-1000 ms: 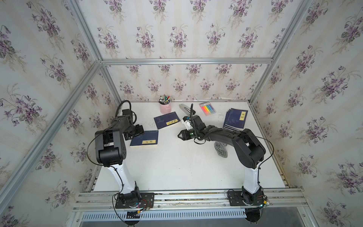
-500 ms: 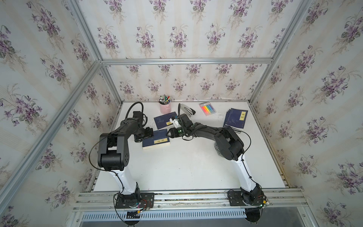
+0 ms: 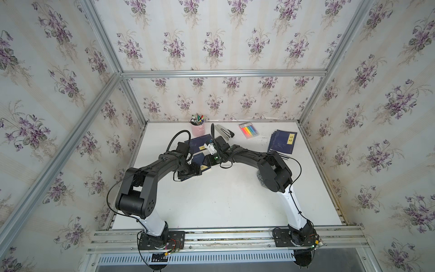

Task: Wipe the cover of the book
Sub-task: Move the book to the center of the board.

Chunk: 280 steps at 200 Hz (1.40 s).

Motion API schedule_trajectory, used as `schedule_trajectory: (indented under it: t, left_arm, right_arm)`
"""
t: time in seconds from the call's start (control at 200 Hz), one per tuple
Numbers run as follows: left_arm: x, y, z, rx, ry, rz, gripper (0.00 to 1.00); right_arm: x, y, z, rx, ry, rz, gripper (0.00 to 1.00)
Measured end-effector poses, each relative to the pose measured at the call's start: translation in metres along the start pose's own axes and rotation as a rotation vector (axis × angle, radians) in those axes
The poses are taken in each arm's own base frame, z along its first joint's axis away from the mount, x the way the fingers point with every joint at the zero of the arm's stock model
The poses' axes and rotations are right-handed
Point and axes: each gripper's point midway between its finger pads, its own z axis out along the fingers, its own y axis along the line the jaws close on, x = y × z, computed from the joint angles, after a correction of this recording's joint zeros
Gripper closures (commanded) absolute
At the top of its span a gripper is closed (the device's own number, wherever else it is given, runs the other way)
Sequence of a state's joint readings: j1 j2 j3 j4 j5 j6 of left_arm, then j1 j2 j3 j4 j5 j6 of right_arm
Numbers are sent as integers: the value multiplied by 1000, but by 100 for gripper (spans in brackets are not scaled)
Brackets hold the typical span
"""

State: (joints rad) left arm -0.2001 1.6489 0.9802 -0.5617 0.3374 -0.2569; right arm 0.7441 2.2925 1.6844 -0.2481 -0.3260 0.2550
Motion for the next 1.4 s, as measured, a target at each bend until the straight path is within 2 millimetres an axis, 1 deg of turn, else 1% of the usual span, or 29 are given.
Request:
schedule_trajectory:
  t: [0.045,0.12,0.215,0.285,0.355,0.39,0.44,0.48,0.57,0.635,0.734,0.819,0.914,1.004,1.029,1.099,1.164,1.229,1.274,1.359,1.399]
  left_arm:
    - [-6,4,-5,-22,-24,-7,14]
    - [-26,6,-17,-44,-80,-12,13]
    - [-66,6,-32,-78,-163,5,13]
    - [-96,8,-37,-105,-206,25,13]
    - [-120,12,-35,-133,-217,40,13]
    - [-132,15,-30,-148,-217,48,12]
    - [-140,22,-20,-169,-203,56,12]
    - [-142,27,-12,-180,-185,59,13]
    - [-133,37,5,-186,-123,58,13]
    - [-123,42,12,-176,-92,46,13]
    - [-107,46,19,-154,-52,39,13]
    - [-96,44,19,-129,-37,34,13]
    - [-82,33,15,-61,-32,38,14]
    - [-63,19,11,28,-26,36,15]
    - [-59,18,11,36,-26,36,15]
    - [-40,11,11,69,-13,28,15]
    - [-22,-1,11,113,4,27,15]
    - [-3,-12,14,153,24,29,16]
    - [5,-20,15,174,30,35,16]
    - [15,-40,19,215,36,66,16]
    - [18,-49,21,231,40,80,16]
  right_arm:
    - [4,-4,-5,28,4,0,46]
    - [12,-10,-13,65,10,7,46]
    - [27,-15,-27,96,21,24,46]
    - [35,-16,-37,109,18,50,45]
    - [42,-13,-47,102,6,72,45]
    - [45,-11,-50,95,4,83,45]
    - [50,-6,-53,76,3,97,44]
    - [54,-2,-52,61,7,108,44]
    - [65,6,-48,19,23,133,44]
    - [70,12,-45,-16,33,153,44]
    - [67,17,-39,-61,24,187,44]
    - [61,21,-31,-91,16,202,44]
    - [49,24,-23,-115,-2,204,44]
    - [39,24,-16,-124,-12,214,44]
    - [36,23,-15,-123,-16,218,44]
    - [31,19,-14,-117,-26,222,44]
    - [28,12,-15,-103,-37,229,44]
    - [28,8,-17,-85,-44,229,45]
    - [29,5,-19,-66,-48,210,45]
    - [37,-5,-30,3,-38,200,45]
    - [43,-12,-38,49,-30,192,44]
